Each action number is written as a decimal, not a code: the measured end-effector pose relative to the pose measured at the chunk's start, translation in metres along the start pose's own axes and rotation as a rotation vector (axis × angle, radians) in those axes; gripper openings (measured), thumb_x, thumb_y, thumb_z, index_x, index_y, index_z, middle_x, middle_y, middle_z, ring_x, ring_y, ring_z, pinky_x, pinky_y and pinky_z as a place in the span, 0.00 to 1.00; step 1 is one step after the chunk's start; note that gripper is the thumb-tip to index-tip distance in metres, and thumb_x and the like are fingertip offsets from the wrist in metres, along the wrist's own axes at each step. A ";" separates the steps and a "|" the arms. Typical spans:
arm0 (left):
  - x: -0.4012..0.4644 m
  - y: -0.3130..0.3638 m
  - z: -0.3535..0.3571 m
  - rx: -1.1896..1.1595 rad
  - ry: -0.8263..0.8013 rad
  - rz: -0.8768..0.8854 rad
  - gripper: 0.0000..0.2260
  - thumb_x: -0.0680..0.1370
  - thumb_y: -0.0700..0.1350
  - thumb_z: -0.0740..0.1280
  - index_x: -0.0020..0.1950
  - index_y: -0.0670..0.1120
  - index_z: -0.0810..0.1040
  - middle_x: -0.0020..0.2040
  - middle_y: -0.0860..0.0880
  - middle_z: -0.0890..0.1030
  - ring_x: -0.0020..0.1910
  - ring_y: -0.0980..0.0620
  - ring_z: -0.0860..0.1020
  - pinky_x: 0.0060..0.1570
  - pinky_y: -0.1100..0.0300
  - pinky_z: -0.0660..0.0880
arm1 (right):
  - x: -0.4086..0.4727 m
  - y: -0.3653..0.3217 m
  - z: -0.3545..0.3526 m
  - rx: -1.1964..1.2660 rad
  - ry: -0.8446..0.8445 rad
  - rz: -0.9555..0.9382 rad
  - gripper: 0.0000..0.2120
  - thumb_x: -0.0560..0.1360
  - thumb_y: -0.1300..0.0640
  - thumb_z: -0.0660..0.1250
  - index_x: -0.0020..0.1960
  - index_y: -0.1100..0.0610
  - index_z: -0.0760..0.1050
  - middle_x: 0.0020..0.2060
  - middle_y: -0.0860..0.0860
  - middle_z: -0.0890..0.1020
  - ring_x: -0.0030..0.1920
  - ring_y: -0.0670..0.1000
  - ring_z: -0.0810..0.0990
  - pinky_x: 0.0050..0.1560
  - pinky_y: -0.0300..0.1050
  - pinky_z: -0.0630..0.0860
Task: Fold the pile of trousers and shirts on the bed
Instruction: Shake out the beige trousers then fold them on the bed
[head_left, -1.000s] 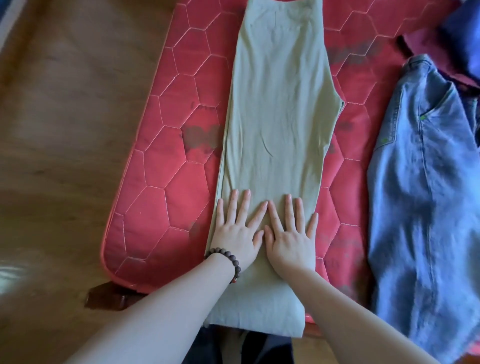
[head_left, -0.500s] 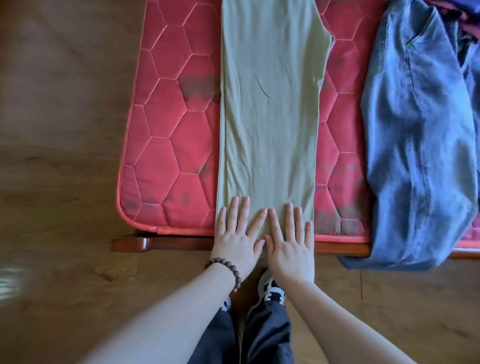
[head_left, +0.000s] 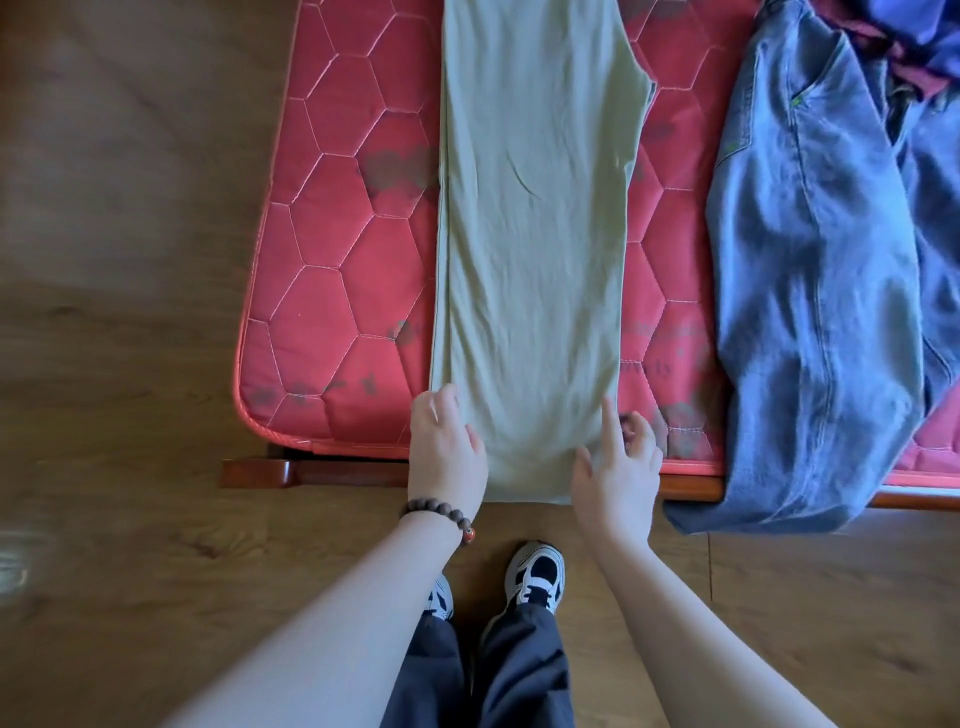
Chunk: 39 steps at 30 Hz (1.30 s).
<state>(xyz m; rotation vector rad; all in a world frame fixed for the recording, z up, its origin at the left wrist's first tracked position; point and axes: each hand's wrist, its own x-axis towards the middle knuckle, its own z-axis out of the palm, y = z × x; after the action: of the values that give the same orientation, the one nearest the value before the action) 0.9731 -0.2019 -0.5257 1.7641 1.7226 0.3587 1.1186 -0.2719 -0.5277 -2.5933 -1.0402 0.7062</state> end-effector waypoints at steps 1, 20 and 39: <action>0.002 0.001 -0.001 -0.036 0.013 -0.080 0.16 0.77 0.36 0.63 0.65 0.40 0.69 0.57 0.41 0.74 0.51 0.41 0.76 0.50 0.48 0.76 | 0.000 -0.002 0.001 0.045 0.006 0.048 0.31 0.77 0.58 0.63 0.77 0.45 0.57 0.69 0.55 0.65 0.66 0.56 0.62 0.66 0.51 0.62; 0.001 -0.022 -0.019 -0.061 -0.024 -0.050 0.15 0.82 0.45 0.58 0.37 0.42 0.61 0.26 0.49 0.63 0.23 0.49 0.60 0.25 0.58 0.55 | -0.007 -0.003 0.005 0.394 -0.018 0.148 0.17 0.81 0.55 0.59 0.37 0.52 0.57 0.29 0.50 0.71 0.31 0.48 0.69 0.31 0.39 0.63; 0.129 0.019 -0.007 -0.118 0.050 -0.251 0.12 0.80 0.51 0.59 0.53 0.43 0.74 0.45 0.44 0.79 0.45 0.42 0.77 0.39 0.57 0.66 | 0.107 -0.055 -0.014 0.366 -0.037 0.064 0.09 0.79 0.53 0.61 0.44 0.58 0.70 0.33 0.46 0.74 0.33 0.43 0.69 0.29 0.32 0.63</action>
<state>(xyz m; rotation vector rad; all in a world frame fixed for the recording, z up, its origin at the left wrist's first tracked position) 0.9971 -0.0743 -0.5397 1.4466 1.8913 0.3885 1.1607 -0.1587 -0.5302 -2.3124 -0.7565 0.8725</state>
